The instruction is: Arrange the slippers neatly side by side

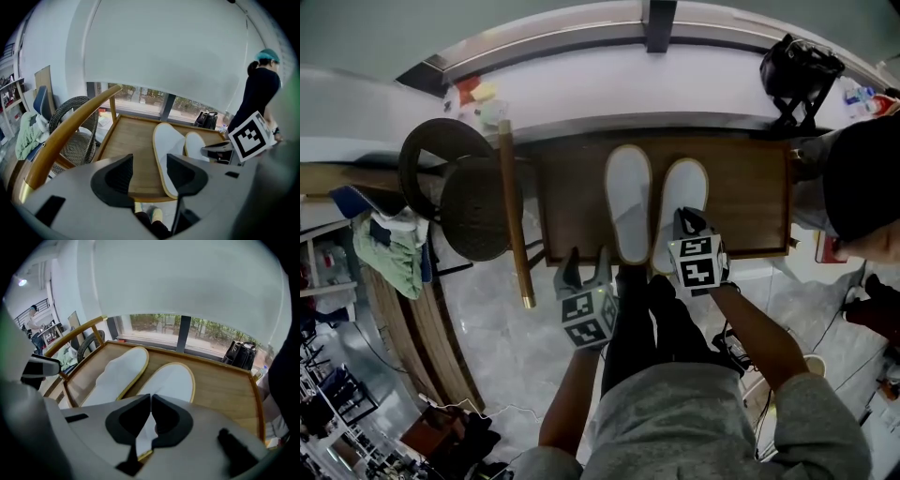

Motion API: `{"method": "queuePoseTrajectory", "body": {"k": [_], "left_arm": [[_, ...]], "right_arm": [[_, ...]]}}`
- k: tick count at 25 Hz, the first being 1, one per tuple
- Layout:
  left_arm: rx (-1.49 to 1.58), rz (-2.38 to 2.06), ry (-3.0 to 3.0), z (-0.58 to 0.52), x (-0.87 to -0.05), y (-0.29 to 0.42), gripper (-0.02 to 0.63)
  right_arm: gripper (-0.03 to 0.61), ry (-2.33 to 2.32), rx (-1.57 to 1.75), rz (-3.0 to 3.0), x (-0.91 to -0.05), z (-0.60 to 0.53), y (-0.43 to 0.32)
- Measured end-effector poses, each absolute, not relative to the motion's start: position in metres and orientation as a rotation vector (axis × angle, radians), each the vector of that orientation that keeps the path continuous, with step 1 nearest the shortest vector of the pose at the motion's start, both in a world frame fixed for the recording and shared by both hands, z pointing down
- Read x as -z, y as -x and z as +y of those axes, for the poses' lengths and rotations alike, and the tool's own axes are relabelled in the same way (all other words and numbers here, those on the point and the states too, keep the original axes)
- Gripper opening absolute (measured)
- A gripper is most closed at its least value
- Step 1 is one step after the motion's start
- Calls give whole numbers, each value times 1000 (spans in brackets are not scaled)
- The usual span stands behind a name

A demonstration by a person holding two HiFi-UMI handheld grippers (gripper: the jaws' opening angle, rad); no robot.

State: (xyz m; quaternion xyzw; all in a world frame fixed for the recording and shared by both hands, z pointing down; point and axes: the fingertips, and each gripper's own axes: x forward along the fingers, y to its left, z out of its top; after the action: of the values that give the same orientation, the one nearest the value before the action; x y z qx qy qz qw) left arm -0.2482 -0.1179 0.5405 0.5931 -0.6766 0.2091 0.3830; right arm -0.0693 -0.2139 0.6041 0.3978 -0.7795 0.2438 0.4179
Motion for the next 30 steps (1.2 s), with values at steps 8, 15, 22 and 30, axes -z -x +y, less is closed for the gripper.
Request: {"method": "queuePoseTrajectory", "body": {"k": [8, 15, 22, 30], "left_arm": [[-518, -1711, -1517, -125, -542, 250, 225], [-516, -1699, -1520, -130, -541, 249, 225], [-515, -1693, -1551, -141, -533, 247, 225], [-519, -1714, -1640, -145, -495, 241, 225]], "right_arm": [[32, -951, -522, -1960, -610, -232, 77], [32, -896, -481, -1970, -614, -240, 85], [35, -847, -529, -1999, -614, -241, 83], [138, -811, -456, -2172, -542, -242, 68]]}}
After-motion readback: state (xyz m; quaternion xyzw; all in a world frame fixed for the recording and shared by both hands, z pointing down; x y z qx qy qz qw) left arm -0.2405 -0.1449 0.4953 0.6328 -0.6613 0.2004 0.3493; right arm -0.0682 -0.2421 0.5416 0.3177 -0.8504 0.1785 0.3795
